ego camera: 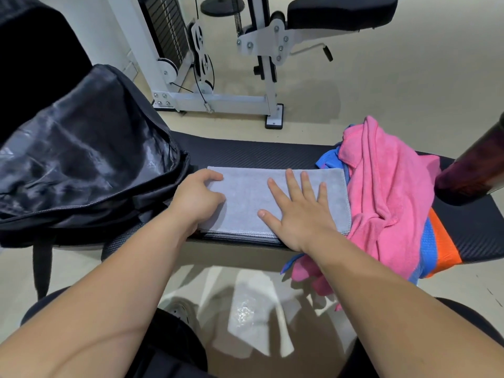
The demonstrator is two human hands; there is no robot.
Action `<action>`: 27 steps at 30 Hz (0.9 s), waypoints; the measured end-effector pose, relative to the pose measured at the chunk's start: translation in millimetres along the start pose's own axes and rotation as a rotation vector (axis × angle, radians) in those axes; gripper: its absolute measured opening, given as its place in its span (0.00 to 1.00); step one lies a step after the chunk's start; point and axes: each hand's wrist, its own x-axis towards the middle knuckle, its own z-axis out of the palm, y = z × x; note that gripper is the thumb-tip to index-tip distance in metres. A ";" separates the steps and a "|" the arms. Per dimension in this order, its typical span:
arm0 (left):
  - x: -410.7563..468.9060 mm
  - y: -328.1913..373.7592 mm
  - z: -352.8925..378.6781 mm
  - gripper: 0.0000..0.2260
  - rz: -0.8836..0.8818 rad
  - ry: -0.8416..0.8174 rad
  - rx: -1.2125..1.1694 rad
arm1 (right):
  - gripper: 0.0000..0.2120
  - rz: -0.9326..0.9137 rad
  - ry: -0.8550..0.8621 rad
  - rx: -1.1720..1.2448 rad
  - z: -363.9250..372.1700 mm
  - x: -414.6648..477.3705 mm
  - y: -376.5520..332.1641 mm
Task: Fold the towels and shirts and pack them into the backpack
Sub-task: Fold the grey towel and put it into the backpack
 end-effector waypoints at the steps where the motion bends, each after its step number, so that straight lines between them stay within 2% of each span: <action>1: -0.2 0.8 0.1 0.21 -0.012 -0.016 -0.025 | 0.37 0.001 -0.003 0.001 0.0 0.2 0.2; 5: -1.4 6.1 -3.7 0.25 -0.080 -0.135 -0.235 | 0.37 0.009 -0.006 -0.003 -0.1 -0.2 1.5; 10: -6.9 12.1 -14.0 0.24 -0.172 -0.277 -0.607 | 0.37 0.009 -0.004 0.001 -0.1 -0.7 1.2; 13: -7.6 9.0 -13.0 0.25 -0.154 -0.248 -0.674 | 0.37 0.009 0.005 0.004 -0.2 -0.6 1.1; 16: -8.9 9.6 -13.1 0.30 -0.003 -0.153 -0.560 | 0.37 0.014 -0.010 0.018 -2.8 -1.2 1.4; 20: -18.7 19.4 -23.2 0.31 0.164 -0.079 -0.325 | 0.37 0.028 -0.082 0.081 -10.7 4.1 -13.3; 23: -21.6 28.4 -40.8 0.32 0.211 -0.004 -0.067 | 0.40 0.026 -0.088 0.343 -19.8 15.1 -40.7; 27: -26.5 49.8 -56.5 0.31 0.283 0.052 0.047 | 0.33 0.025 -0.030 0.840 -28.7 23.4 -61.6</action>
